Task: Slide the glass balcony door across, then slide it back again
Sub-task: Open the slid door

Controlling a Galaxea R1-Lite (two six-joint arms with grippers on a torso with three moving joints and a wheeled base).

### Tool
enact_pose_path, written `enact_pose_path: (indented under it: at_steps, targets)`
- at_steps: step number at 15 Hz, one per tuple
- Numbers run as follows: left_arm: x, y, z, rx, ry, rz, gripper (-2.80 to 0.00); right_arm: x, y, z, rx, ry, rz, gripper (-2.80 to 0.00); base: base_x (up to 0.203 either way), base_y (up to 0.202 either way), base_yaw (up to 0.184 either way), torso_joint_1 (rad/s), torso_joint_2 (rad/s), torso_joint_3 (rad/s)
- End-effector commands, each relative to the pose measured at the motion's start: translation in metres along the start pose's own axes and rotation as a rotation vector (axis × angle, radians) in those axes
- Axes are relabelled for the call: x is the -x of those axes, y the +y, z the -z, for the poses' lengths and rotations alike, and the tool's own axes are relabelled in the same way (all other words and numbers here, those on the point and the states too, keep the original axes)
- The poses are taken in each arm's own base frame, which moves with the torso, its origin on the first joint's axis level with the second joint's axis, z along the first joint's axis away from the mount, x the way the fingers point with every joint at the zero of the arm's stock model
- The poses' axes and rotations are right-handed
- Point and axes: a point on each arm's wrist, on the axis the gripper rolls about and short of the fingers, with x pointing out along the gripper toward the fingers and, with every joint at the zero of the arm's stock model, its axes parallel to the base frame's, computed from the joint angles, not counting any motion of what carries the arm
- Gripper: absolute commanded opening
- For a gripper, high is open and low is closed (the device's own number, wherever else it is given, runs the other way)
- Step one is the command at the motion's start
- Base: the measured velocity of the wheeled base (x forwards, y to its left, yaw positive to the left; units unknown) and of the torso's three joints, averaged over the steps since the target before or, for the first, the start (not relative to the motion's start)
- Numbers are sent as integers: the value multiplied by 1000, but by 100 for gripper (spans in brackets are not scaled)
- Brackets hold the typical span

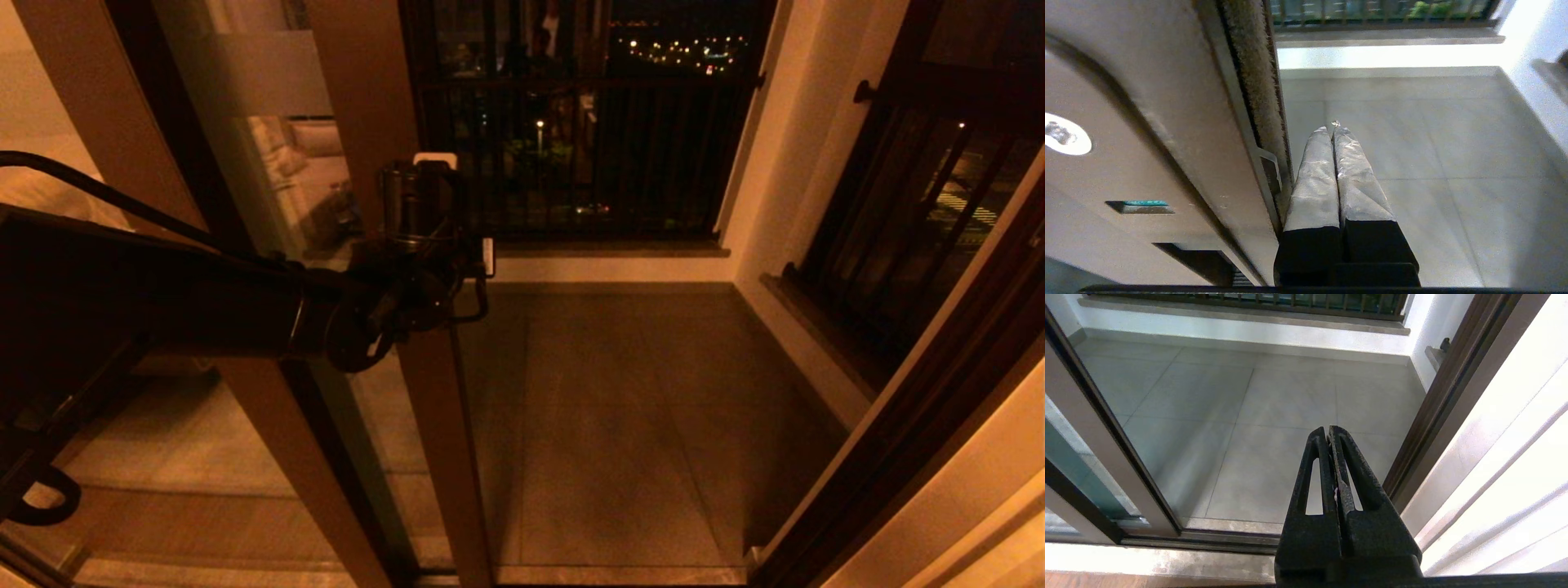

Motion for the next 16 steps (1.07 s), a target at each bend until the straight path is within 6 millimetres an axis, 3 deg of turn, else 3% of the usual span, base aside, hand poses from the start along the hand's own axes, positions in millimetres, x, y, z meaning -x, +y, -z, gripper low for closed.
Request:
enact_pose_path:
  at_steps: [1, 13, 16]
  targets:
    - [2, 4, -6, 10, -14, -13, -280, 0, 0, 0, 1, 2, -2, -280, 0, 0, 0, 0, 0, 0]
    - [1, 30, -1, 13, 14, -68, -280, 0, 0, 0, 1, 2, -1, -280, 0, 0, 0, 0, 0, 0]
    - [0, 34, 0, 34, -46, -71, -280, 0, 0, 0, 1, 2, -1, -280, 0, 0, 0, 0, 0, 0]
